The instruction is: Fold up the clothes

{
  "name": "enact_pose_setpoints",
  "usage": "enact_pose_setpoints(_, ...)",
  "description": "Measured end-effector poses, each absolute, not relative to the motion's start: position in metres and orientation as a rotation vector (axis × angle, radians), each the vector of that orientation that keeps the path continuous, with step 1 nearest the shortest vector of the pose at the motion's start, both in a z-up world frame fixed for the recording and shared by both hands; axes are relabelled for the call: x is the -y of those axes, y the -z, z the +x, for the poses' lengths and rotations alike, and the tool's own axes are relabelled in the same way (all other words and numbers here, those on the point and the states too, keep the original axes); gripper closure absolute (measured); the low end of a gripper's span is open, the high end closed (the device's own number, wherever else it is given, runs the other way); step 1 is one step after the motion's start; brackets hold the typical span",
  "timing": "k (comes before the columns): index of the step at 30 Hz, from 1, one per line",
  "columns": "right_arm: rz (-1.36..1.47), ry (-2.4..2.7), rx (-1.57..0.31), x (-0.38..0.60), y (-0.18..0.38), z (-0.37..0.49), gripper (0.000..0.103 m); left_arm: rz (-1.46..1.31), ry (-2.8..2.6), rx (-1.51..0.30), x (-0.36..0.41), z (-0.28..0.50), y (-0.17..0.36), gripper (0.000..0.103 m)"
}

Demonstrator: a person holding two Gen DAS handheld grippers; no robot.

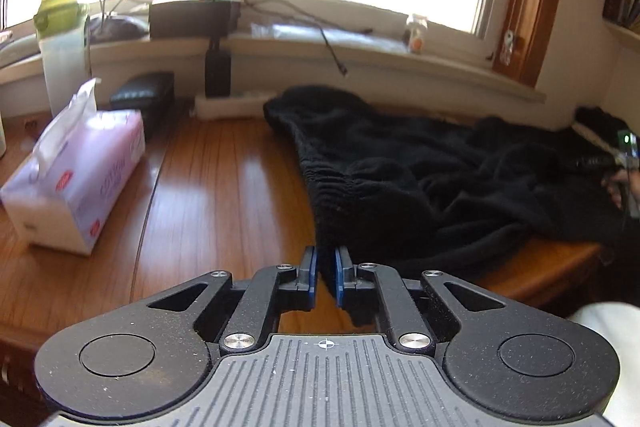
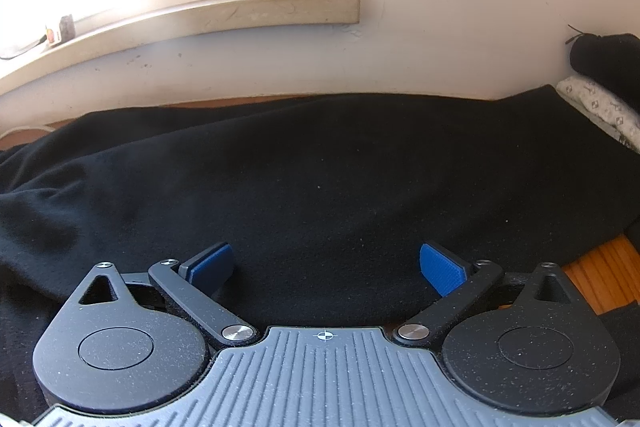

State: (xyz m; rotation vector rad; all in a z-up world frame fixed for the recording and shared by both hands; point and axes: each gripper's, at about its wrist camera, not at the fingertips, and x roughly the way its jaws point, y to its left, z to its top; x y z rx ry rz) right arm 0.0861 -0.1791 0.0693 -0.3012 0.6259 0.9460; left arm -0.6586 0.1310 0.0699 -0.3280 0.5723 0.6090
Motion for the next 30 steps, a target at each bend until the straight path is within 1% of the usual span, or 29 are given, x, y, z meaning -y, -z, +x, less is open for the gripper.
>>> enact_pose_setpoints(1, -0.301, -0.946, -0.626, 0.179, -0.069, 0.086, 0.003, -0.320, -0.623, -0.566, -0.132, -0.659, -0.070, 0.080)
enact_pose_setpoints(2, -0.301, -0.946, -0.626, 0.180, -0.069, 0.086, 0.003, -0.317, -0.638, -0.551, -0.134, -0.660, -0.073, 0.075)
enact_pose_setpoints(3, -0.301, -0.947, -0.625, 0.180, -0.069, 0.086, 0.003, -0.313, -0.651, -0.533, -0.137, -0.659, -0.076, 0.065)
enact_pose_setpoints(4, -0.301, -0.947, -0.625, 0.180, -0.069, 0.086, 0.003, -0.302, -0.661, -0.515, -0.140, -0.659, -0.081, 0.059)
enact_pose_setpoints(5, -0.301, -0.947, -0.625, 0.180, -0.069, 0.086, 0.003, -0.288, -0.665, -0.501, -0.143, -0.655, -0.086, 0.057)
enact_pose_setpoints(6, -0.301, -0.947, -0.625, 0.180, -0.068, 0.086, 0.003, -0.273, -0.664, -0.490, -0.146, -0.650, -0.091, 0.054)
enact_pose_setpoints(7, -0.301, -0.947, -0.625, 0.180, -0.068, 0.086, 0.003, -0.259, -0.657, -0.482, -0.150, -0.643, -0.094, 0.047)
enact_pose_setpoints(9, -0.301, -0.947, -0.625, 0.180, -0.068, 0.085, 0.003, -0.228, -0.634, -0.475, -0.158, -0.624, -0.101, 0.037)
enact_pose_setpoints(18, -0.296, -0.949, -0.626, 0.181, -0.067, 0.086, 0.003, -0.112, -0.554, -0.563, -0.220, -0.497, -0.106, 0.035)
enact_pose_setpoints(20, -0.297, -0.949, -0.626, 0.181, -0.067, 0.086, 0.003, -0.068, -0.543, -0.598, -0.236, -0.467, -0.102, 0.035)
enact_pose_setpoints(22, -0.297, -0.950, -0.626, 0.181, -0.067, 0.086, 0.003, -0.009, -0.524, -0.638, -0.249, -0.437, -0.096, 0.033)
enact_pose_setpoints(27, -0.294, -0.952, -0.627, 0.181, -0.067, 0.087, 0.003, 0.099, -0.408, -0.729, -0.273, -0.380, -0.073, 0.033)
enact_pose_setpoints(29, -0.289, -0.955, -0.628, 0.181, -0.067, 0.087, 0.002, 0.117, -0.416, -0.759, -0.281, -0.369, -0.064, 0.033)
enact_pose_setpoints(30, -0.286, -0.956, -0.628, 0.182, -0.067, 0.087, 0.002, 0.117, -0.424, -0.769, -0.285, -0.366, -0.061, 0.036)
